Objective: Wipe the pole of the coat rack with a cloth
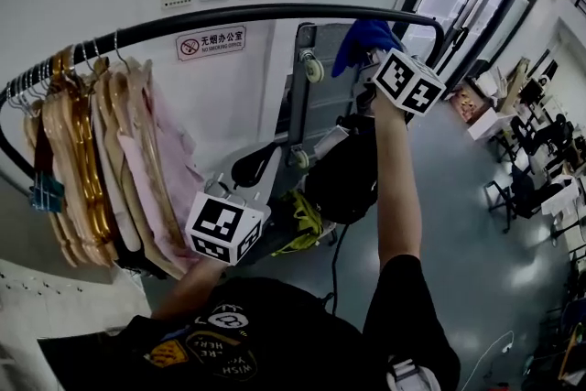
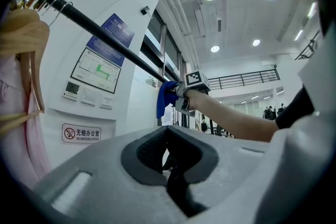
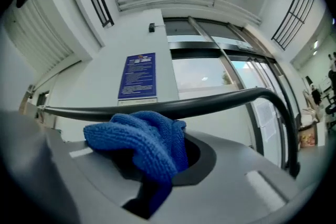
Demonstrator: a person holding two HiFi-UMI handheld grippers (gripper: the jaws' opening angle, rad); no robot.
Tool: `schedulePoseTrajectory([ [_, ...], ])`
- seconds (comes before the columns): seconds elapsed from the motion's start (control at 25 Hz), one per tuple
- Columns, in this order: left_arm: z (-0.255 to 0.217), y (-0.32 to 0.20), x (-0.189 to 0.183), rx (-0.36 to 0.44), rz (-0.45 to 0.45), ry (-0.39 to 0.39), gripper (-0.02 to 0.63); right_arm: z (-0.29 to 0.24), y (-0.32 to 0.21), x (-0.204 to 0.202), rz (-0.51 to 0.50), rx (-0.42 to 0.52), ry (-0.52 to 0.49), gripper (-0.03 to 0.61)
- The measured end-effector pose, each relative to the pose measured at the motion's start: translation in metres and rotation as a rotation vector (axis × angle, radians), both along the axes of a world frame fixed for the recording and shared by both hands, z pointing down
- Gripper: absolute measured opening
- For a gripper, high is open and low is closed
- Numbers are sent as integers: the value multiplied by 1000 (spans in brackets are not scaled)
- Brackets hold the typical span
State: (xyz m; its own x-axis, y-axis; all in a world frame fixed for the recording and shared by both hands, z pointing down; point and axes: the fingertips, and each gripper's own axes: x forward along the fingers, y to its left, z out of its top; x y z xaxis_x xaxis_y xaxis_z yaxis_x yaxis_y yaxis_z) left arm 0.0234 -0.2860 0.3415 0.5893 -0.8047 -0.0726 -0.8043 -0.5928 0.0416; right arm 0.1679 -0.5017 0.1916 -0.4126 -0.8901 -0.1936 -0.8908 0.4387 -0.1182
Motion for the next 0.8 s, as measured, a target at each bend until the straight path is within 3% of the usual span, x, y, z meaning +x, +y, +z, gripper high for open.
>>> schedulePoseTrajectory([
  [0.24, 4, 12, -26, -10, -59, 5, -6, 0, 79, -165, -346, 88, 100, 55],
  [0.44, 8, 22, -47, -13, -124, 16, -6, 0, 124, -255, -530, 107, 119, 55],
  [0.6, 5, 29, -66, -5, -165, 25, -6, 0, 137, -286, -577, 124, 102, 54],
  [0.8, 12, 32, -75, -11, -180, 26, -6, 3, 137, -284, -574, 117, 92, 52],
])
